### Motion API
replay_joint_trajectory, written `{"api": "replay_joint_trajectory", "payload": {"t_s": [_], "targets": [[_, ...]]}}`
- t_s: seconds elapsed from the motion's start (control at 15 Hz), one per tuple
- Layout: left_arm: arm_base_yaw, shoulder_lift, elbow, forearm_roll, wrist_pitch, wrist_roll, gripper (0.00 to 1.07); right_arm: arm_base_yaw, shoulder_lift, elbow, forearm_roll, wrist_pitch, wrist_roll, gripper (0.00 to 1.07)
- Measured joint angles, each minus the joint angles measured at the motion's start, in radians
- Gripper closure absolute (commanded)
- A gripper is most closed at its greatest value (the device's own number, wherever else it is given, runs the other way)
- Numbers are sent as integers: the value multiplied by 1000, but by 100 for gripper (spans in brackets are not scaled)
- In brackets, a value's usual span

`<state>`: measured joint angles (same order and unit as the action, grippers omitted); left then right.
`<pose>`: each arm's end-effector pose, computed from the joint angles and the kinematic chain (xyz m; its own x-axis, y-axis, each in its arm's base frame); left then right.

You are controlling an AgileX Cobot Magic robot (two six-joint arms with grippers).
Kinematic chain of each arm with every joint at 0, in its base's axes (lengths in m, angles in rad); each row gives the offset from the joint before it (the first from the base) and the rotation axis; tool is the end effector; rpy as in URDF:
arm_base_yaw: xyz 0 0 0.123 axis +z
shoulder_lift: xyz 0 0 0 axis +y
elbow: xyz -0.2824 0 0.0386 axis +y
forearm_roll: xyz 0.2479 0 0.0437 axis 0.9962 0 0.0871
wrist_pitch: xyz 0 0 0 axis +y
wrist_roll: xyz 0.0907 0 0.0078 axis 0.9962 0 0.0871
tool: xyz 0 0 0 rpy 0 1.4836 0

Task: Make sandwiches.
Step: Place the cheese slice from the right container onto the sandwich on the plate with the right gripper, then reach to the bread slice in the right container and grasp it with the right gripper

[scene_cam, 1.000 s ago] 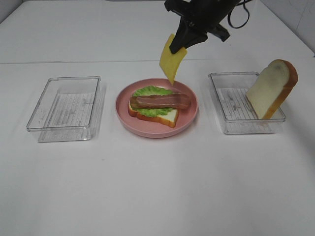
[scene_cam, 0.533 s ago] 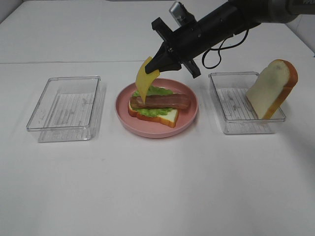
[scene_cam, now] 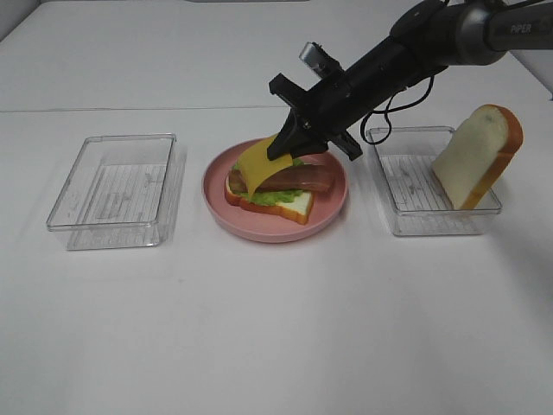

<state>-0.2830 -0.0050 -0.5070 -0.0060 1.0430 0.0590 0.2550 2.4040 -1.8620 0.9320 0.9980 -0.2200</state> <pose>-0.0056 0.0011 0.2805 -0.3958 0.1734 -0.9018 0.3064 0.9507 0.0483 0.4626 0.1841 0.1313 -0.9958 0.0448 -0.0804 -0.0271 0.6924 0.7210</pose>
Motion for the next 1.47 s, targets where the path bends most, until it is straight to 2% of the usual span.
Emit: {"api": "replay_joint_trajectory", "payload": {"t_s": [0.07, 0.13, 0.2, 0.33, 0.6, 0.93, 1.07, 1.47], "targets": [[0, 0, 0, 0, 0, 0, 26, 0, 0, 0, -17, 0, 4, 80], [0, 0, 0, 0, 0, 0, 26, 0, 0, 0, -25, 0, 4, 52], [0, 0, 0, 0, 0, 0, 26, 0, 0, 0, -25, 0, -2, 40], [0, 0, 0, 0, 0, 0, 26, 0, 0, -11, -31, 4, -22, 34], [0, 0, 0, 0, 0, 0, 26, 0, 0, -118, -128, 66, -18, 34], [0, 0, 0, 0, 0, 0, 26, 0, 0, -317, -369, 204, 87, 34], [0, 0, 0, 0, 0, 0, 26, 0, -5, -402, -504, 213, 160, 34], [0, 0, 0, 0, 0, 0, 26, -13, -137, -421, -847, 218, 240, 34]]}}
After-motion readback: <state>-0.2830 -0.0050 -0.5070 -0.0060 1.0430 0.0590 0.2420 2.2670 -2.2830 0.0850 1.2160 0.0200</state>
